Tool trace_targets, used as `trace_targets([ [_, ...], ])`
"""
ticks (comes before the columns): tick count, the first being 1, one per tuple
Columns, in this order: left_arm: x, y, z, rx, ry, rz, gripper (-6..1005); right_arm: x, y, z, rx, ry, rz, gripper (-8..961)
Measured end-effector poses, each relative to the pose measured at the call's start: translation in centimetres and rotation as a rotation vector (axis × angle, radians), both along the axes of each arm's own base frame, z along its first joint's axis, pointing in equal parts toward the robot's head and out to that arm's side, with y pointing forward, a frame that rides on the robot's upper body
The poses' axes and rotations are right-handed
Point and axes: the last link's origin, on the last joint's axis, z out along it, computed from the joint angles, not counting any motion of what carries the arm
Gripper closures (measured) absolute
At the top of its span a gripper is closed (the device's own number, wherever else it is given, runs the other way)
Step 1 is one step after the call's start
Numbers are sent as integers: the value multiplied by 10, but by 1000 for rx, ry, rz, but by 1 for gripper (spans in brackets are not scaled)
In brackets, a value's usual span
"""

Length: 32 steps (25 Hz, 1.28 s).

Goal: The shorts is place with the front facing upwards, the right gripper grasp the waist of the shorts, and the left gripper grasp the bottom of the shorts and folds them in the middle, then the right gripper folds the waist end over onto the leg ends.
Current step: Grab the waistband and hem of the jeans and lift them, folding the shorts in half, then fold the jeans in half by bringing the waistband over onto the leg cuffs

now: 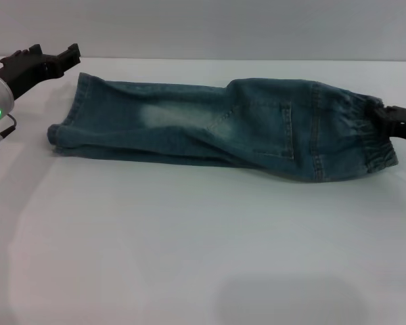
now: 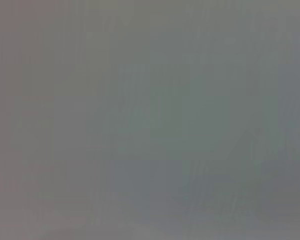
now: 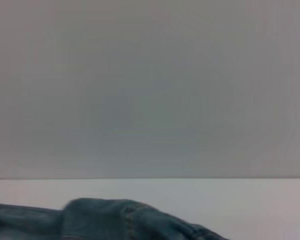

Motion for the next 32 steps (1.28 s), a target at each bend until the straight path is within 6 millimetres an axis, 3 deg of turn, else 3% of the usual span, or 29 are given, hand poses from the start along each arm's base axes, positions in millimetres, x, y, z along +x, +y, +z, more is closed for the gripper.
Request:
trace_targets([
  [4, -2, -2, 0, 3, 1, -1, 186, 9, 6, 4, 20, -42, -76, 949],
  [10, -4, -4, 1, 7, 4, -1, 186, 15, 9, 6, 40, -74, -124, 736],
  [14, -3, -4, 1, 6, 2, -4, 186, 15, 9, 8, 50, -78, -123, 676],
  [21, -1, -6, 0, -1, -11, -29, 186, 4, 6, 24, 107, -6, -45, 571],
  [25, 1, -8, 0, 4, -21, -51, 187, -7, 3, 32, 132, 53, 39, 571],
  [28, 2, -10, 2, 15, -39, -64, 187, -14, 2, 26, 110, 66, 78, 570],
  [32, 3, -13, 3, 19, -45, -93, 187, -23, -1, 1, 23, 55, 116, 570],
])
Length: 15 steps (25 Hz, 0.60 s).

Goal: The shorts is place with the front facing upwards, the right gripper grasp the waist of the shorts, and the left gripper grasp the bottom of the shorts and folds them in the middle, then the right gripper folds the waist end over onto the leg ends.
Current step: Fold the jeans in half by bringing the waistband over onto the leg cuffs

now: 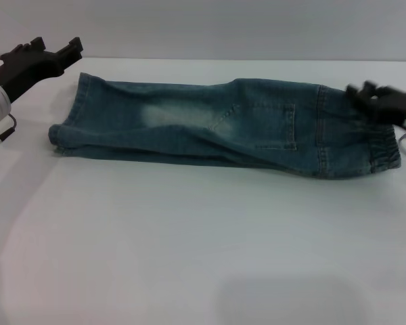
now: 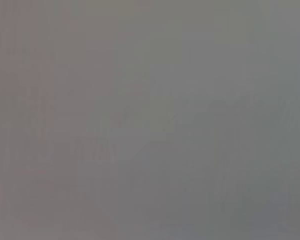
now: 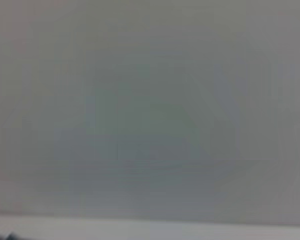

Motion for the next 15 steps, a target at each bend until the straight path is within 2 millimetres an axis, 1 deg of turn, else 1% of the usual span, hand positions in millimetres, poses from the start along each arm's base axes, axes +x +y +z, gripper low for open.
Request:
trace_targets([
  [3, 2, -3, 0, 7, -10, -31, 187, -1, -2, -17, -45, -41, 6, 570],
  [5, 3, -6, 1, 18, -17, -46, 187, 2, -3, -21, -51, -65, -6, 570],
  [15, 0, -12, 0, 31, -22, -55, 187, 16, -6, -18, -27, -91, -64, 571],
])
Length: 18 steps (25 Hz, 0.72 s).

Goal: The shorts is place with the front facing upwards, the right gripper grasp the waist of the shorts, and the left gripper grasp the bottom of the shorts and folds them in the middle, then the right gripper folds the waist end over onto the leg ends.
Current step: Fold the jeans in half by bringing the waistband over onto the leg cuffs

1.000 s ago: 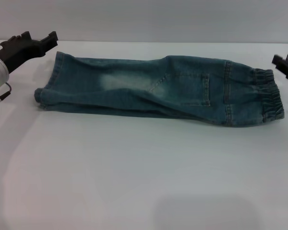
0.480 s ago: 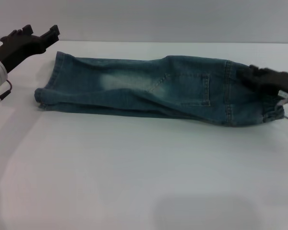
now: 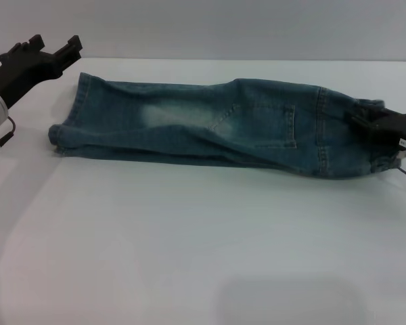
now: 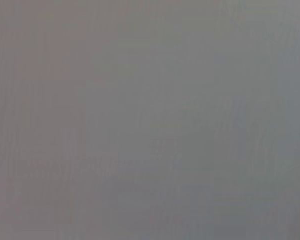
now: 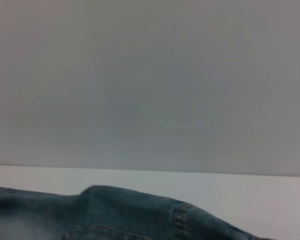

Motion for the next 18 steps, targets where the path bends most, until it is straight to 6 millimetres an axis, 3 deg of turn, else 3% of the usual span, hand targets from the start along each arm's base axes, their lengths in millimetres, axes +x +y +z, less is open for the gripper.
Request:
trace_targets([
  [9, -3, -7, -4, 3, 1, -15, 187, 8, 0, 5, 28, -26, -31, 571],
  [18, 7, -26, -6, 55, -44, -176, 187, -1, 3, 30, 167, 60, 47, 571],
])
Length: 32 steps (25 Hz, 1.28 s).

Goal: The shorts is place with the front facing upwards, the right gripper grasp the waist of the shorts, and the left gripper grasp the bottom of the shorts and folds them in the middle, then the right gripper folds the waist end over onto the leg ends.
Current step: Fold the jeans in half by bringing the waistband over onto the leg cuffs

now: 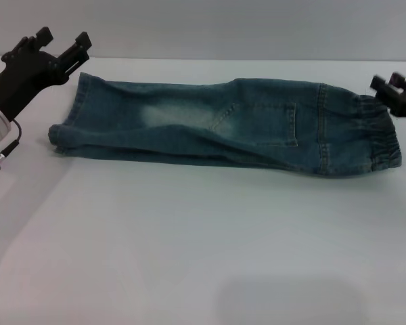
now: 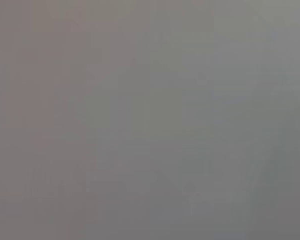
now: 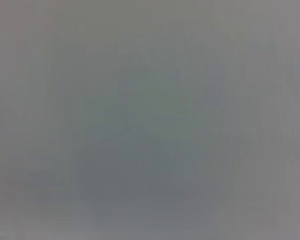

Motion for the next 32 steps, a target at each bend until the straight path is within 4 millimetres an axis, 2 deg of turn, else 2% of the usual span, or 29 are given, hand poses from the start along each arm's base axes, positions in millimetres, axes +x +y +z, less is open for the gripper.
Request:
trace_targets([
  [6, -1, -19, 4, 97, -38, -95, 188, -13, 8, 18, 14, 12, 60, 571],
  [10, -7, -29, 7, 169, -33, -103, 188, -25, 16, 34, -58, 14, 67, 571],
  [21, -12, -38, 9, 205, -35, -102, 188, -57, 17, 76, -455, -65, -61, 570],
  [26, -12, -41, 9, 217, -24, -115, 188, -67, 12, 77, -614, -183, -114, 571],
  [32, -14, -42, 9, 214, -25, -108, 188, -67, 12, 73, -685, -289, -166, 571],
])
